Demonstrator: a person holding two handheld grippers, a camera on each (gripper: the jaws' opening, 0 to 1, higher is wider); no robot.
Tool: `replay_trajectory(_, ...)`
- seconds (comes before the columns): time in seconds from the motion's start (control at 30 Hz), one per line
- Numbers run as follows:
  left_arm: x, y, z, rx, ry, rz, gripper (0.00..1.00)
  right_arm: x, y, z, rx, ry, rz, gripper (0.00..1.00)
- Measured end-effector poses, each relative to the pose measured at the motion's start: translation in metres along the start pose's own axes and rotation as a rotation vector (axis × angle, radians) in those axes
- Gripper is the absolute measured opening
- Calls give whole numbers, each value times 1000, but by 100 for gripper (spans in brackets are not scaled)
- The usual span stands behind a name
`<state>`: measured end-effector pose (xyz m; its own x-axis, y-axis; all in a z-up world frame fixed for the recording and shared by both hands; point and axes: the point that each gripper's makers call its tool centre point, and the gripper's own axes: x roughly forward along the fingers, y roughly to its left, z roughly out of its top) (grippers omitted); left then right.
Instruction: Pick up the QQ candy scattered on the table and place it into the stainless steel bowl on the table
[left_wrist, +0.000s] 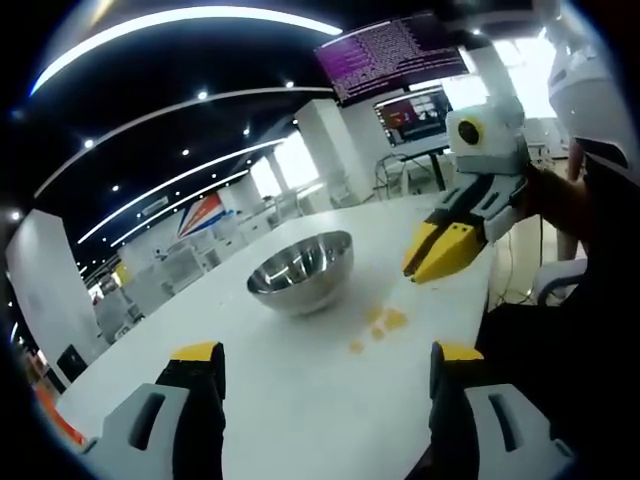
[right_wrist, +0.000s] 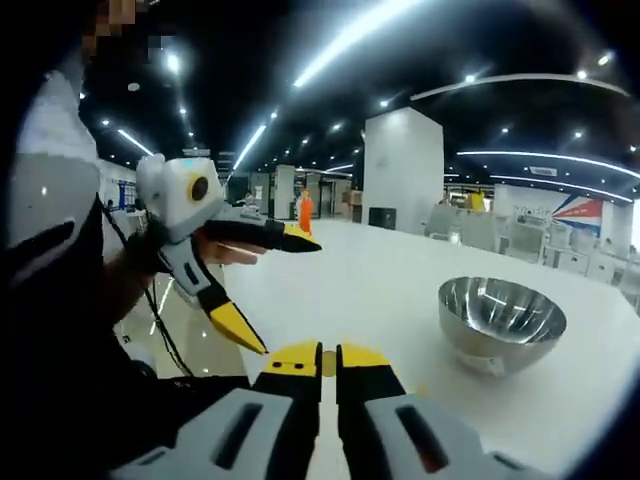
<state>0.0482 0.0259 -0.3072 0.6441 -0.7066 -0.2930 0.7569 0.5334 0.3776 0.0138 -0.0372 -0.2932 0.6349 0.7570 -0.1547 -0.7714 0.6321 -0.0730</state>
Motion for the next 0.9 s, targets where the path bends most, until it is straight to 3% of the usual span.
replay_trajectory(0.2,0,-1,0,3,-2,-2,85,-7,6,34,-53,-47,20,4)
replay_trajectory(0.33,-1,0,0,2,-4,0,85,-19,21,74,-14,-130,94,5)
replay_trajectory(0.6,-2,-1,-1,3,-1,-1,85,-50,6,154,-154,-257,34,5)
replay_trajectory(0.9,-4,-1,-1,3,2,3,85,-67,-12,207,-254,-357,-36,5)
